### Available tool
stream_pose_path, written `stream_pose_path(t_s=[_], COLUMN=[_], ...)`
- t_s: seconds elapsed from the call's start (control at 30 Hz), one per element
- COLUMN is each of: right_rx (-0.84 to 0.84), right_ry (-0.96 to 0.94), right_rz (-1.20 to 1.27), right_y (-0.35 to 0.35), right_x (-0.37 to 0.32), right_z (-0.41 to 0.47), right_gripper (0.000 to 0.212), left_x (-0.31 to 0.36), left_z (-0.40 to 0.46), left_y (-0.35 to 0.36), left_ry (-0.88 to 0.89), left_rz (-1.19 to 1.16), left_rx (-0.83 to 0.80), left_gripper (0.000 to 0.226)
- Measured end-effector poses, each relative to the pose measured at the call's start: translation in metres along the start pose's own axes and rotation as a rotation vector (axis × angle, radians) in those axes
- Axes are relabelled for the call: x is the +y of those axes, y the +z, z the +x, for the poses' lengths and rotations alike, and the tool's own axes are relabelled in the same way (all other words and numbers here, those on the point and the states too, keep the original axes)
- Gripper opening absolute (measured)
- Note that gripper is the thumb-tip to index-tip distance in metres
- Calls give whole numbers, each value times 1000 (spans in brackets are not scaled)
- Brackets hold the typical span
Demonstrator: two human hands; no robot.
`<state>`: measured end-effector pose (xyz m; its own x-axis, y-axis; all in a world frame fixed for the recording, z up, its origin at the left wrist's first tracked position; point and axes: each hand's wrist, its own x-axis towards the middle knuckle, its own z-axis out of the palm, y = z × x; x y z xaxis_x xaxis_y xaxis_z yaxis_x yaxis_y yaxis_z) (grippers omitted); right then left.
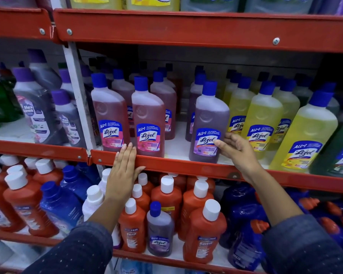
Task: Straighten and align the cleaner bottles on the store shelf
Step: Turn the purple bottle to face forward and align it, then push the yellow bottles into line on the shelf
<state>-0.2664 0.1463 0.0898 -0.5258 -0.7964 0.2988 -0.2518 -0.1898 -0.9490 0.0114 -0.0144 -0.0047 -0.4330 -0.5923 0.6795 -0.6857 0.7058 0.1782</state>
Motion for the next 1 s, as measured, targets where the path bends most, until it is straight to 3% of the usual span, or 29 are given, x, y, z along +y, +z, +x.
stream_pose_path(t_s=[0.13,0.23,0.4,0.47,0.7,1.0], right_rx=[16,85,642,736,836,886], right_ry=[-7,-38,-120,-78,158,194], right_rz=[-3,-74,-187,-255,-351,-425], right_y=[2,5,-1,-7,-21,-21], right_x=[-2,-2,8,12,4,-1], right_z=[-5,-10,-21,-17,31,40], right_gripper=[44,54,87,96,105,106], left_x=[0,-1,1,1,1,3], left_z=[0,-1,0,0,0,0], left_y=[0,1,-1,-2,-3,-4], left_ry=[0,-7,-5,3,-3,-12], left_rz=[7,6,10,11,11,22], left_rx=[4,4,-4,-15,-17,-30], left_gripper=[64,64,65,64,66,67])
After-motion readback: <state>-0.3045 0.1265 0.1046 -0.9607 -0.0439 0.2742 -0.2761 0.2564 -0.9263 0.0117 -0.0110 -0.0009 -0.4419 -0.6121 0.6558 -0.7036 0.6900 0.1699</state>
